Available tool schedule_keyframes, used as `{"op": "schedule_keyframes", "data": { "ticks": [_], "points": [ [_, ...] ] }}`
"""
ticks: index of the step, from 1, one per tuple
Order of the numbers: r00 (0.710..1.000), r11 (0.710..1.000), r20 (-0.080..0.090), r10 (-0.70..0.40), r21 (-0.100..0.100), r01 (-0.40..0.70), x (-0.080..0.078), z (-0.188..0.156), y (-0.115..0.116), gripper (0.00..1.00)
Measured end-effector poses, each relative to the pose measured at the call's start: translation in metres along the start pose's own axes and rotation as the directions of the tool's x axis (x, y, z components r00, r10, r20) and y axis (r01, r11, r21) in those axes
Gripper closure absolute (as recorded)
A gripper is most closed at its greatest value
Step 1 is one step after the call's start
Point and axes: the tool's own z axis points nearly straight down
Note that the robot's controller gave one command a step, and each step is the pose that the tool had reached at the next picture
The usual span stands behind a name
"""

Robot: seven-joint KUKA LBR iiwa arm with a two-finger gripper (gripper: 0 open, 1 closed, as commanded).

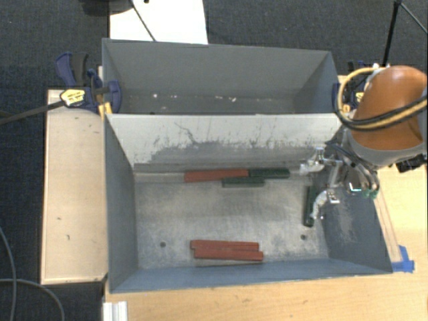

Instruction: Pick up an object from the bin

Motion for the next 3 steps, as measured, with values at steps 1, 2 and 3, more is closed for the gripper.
{"op": "schedule_keyframes", "data": {
  "ticks": [1,2,3],
  "points": [
    [1.000,1.000,0.008,-0.003,0.001,0.003,-0.002,-0.004,0.000,0.00],
    [0.970,0.970,0.015,-0.245,0.005,0.245,-0.006,0.048,-0.022,0.00],
    [0.876,0.876,0.004,-0.483,0.002,0.483,-0.003,0.051,-0.044,0.00]
  ]
}}
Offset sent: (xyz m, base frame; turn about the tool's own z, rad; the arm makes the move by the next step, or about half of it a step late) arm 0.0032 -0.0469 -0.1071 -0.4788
